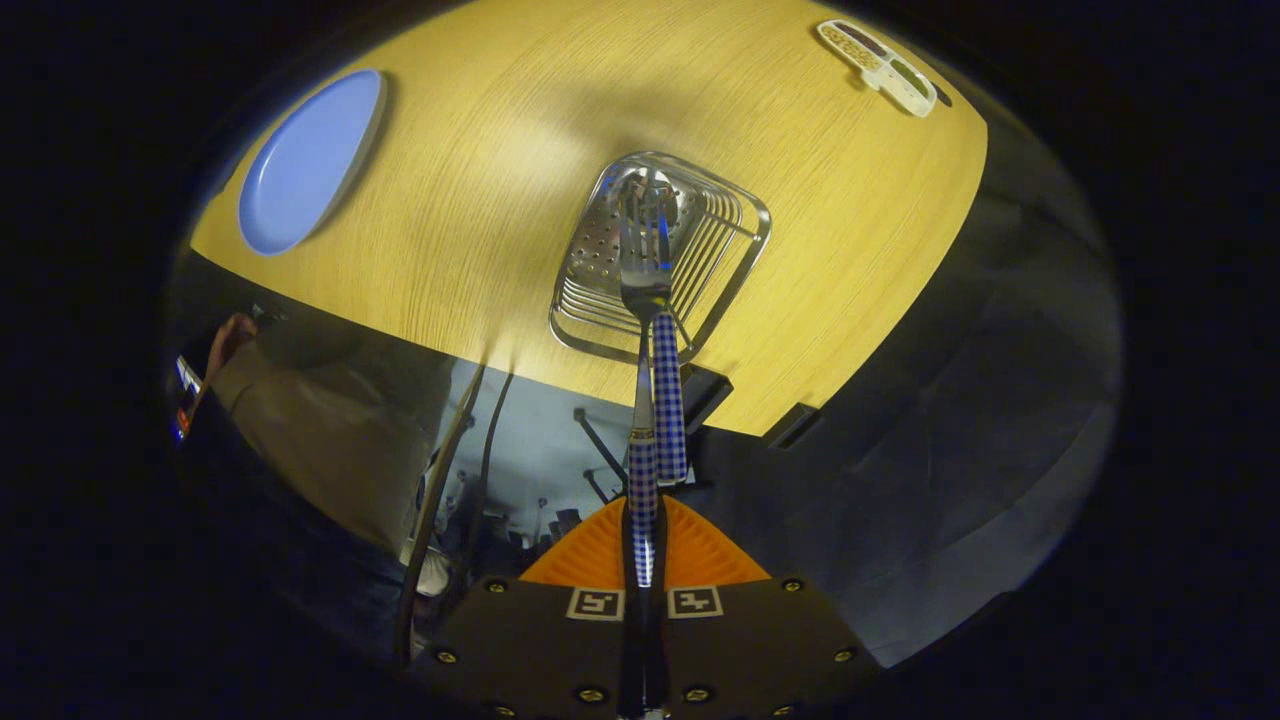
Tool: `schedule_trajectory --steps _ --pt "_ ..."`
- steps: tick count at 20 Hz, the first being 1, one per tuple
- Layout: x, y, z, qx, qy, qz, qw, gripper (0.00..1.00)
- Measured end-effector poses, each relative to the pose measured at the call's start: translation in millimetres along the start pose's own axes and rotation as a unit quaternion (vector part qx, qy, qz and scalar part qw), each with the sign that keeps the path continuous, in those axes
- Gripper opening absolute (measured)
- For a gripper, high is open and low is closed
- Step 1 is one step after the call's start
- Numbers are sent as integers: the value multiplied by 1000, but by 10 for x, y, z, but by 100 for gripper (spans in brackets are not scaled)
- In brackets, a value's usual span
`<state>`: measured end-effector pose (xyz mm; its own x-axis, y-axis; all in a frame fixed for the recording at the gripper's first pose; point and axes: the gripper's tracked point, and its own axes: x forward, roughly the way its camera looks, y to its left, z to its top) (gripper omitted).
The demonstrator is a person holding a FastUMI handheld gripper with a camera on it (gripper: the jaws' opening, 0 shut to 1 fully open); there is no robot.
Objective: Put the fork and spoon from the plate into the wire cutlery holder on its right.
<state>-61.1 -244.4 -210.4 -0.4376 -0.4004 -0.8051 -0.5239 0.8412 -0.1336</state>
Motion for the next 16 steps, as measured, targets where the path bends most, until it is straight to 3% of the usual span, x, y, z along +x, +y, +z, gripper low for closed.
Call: schedule_trajectory --steps 9,13,16 --pt "12 -100 65 -38 84 -45 995 1" --pt "-103 -210 199 -56 94 -92 990 1" --pt "-137 -226 219 -67 117 -95 986 1"
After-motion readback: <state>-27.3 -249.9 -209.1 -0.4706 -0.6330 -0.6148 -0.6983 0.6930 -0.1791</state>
